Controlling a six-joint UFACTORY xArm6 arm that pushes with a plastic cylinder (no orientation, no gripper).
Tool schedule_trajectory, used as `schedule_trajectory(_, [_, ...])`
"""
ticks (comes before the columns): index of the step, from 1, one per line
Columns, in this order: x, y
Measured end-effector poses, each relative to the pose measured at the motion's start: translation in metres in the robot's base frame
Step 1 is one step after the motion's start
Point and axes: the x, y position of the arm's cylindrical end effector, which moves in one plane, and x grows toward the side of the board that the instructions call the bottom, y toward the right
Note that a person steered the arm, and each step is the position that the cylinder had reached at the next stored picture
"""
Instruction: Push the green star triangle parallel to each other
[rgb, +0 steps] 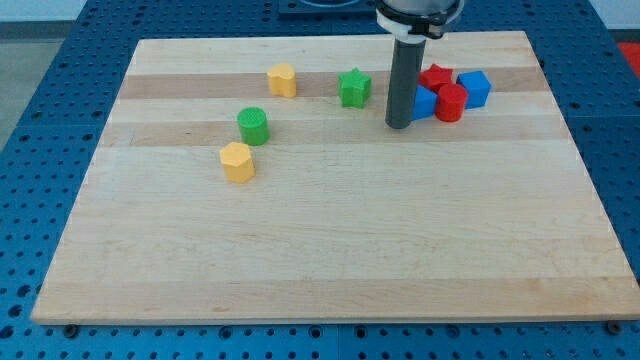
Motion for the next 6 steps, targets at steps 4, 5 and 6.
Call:
schedule_trajectory(4, [-0.050, -0.006])
schedule_trajectory(5, [-0.053, -0.037])
schedule_trajectory(6, [-0.053, -0.072])
